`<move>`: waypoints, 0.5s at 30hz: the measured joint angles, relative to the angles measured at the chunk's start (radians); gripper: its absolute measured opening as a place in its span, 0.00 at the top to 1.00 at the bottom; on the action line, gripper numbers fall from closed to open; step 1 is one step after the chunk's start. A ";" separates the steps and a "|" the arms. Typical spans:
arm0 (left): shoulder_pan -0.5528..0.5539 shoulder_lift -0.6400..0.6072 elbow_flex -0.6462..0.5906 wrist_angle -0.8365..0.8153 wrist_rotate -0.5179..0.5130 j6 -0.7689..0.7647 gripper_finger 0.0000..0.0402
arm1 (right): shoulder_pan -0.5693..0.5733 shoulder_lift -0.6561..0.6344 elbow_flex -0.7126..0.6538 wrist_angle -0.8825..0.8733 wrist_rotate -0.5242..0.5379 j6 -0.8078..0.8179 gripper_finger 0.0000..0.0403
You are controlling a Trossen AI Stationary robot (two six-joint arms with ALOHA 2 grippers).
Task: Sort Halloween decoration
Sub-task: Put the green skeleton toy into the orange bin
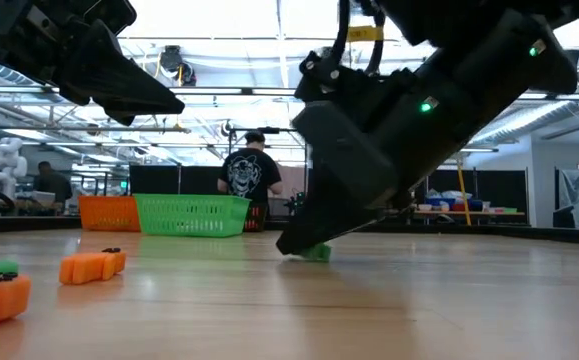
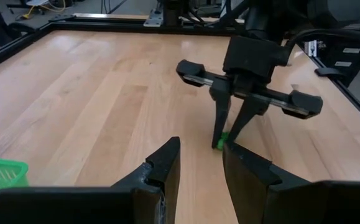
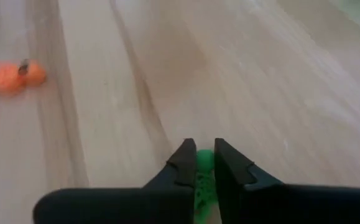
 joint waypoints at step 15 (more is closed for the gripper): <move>0.000 0.000 0.000 -0.001 0.000 -0.002 0.71 | 0.001 -0.066 -0.003 0.012 0.001 -0.101 0.98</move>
